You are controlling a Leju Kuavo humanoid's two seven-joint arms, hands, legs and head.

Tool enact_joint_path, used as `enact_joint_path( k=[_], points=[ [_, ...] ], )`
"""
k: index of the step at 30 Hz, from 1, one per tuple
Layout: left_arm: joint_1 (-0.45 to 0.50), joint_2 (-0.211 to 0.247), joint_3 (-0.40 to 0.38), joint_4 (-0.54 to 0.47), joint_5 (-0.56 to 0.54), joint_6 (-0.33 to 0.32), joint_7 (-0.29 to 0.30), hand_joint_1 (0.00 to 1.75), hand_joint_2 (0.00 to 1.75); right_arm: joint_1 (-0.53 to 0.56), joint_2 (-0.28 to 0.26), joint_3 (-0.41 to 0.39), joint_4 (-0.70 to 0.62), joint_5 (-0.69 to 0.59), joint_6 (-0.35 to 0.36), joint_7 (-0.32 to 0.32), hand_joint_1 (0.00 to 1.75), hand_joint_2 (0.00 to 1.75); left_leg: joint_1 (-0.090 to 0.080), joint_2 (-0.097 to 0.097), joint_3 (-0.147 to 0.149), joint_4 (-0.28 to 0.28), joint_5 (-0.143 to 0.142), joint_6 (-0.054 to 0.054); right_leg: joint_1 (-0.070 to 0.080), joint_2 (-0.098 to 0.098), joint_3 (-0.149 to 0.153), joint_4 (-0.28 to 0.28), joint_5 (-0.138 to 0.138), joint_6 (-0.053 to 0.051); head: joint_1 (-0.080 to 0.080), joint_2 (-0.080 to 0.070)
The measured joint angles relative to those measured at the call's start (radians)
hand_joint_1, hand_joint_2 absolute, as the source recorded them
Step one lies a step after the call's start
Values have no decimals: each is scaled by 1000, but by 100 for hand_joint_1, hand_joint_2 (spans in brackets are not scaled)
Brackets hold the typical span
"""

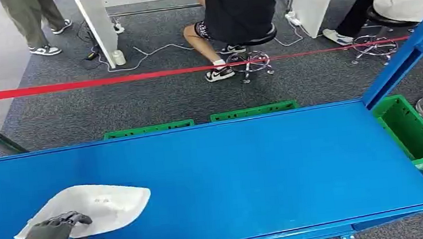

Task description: Take the parts from the cabinet and place them on the table.

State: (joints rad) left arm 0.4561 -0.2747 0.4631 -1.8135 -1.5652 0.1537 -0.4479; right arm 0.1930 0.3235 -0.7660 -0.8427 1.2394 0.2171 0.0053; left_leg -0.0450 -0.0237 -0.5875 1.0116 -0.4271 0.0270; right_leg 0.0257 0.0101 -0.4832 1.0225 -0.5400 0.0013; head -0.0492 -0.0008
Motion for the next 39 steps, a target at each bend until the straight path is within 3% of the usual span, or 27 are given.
enact_joint_path(
  k=[10, 21, 26, 30, 31, 32, 33, 35, 36, 37, 38, 39],
  points=[
    [-14, -6, -13, 0, -2, 31, -2, 175, 175, 0, 0, 0, 1, -10, -9, 1, 0, 175, 0, 0, 0, 0, 0, -1, 0, 0, 0, 0, 0, 0, 0, 0],
    [0, -59, -13, -26, 53, 52, -47, 175, 175, 0, 0, 0, 5, -77, -23, 9, 0, 175, 0, 0, 0, 0, -1, 0, 0, 0, 0, -1, 0, 0, 0, 0],
    [61, -71, -69, -71, 115, 65, 10, 175, 175, 0, 0, 15, 8, -201, -28, -8, 0, 175, -4, 0, 0, 0, -4, 5, -5, 0, 1, -4, -1, 6, 0, 0],
    [88, -76, -100, -92, 119, 70, 19, 175, 175, -1, 0, 24, 9, -224, -31, -2, 0, 175, -8, 0, 0, 1, -4, 13, -9, 1, 2, -6, 1, 16, 0, 0],
    [91, -77, -104, -96, 119, 73, 19, 175, 175, -1, 0, 27, 9, -238, -34, 5, 0, 175, -1, 1, 1, -8, 0, 18, -6, 1, 3, -3, -1, 19, -1, 0],
    [97, -77, -113, -100, 118, 81, 18, 175, 175, -2, -1, 28, 9, -256, -35, 8, 0, 175, 4, 3, 4, -12, 3, 20, -5, -1, 3, 12, -18, 24, 0, 0],
    [104, -79, -128, -108, 114, 90, 17, 175, 175, -6, -1, 35, 11, -293, -51, 8, 0, 175, 6, 3, 3, -13, 3, 22, -7, -3, -19, 56, -52, 31, 5, 0],
    [110, -79, -183, -110, 79, 94, 25, 175, 175, -45, -5, 69, 60, -431, -129, 29, 0, 175, 6, 6, 0, -13, 5, 23, -15, -3, -94, 216, -133, 38, 5, 0],
    [110, -77, -218, -109, 76, 98, 52, 175, 175, -79, -9, 91, 91, -494, -171, 61, 0, 175, 6, 8, -2, -13, 7, 22, -18, -4, -125, 278, -153, 40, 5, 0],
    [107, -69, -251, -108, 77, 107, 91, 175, 175, -125, -12, 111, 120, -535, -209, 104, 0, 175, 6, 11, -4, -13, 10, 20, -19, -4, -141, 305, -149, 40, 5, 0],
    [101, -49, -303, -104, 85, 122, 153, 175, 175, -182, -16, 137, 157, -565, -243, 148, 0, 175, 6, 14, -7, -13, 13, 18, -19, -4, -136, 286, -117, 40, 6, 0],
    [95, -24, -350, -99, 90, 134, 204, 175, 175, -238, -18, 158, 185, -571, -252, 166, 0, 175, 6, 17, -9, -13, 17, 16, -19, -4, -108, 223, -68, 38, 5, 0]
  ],
)
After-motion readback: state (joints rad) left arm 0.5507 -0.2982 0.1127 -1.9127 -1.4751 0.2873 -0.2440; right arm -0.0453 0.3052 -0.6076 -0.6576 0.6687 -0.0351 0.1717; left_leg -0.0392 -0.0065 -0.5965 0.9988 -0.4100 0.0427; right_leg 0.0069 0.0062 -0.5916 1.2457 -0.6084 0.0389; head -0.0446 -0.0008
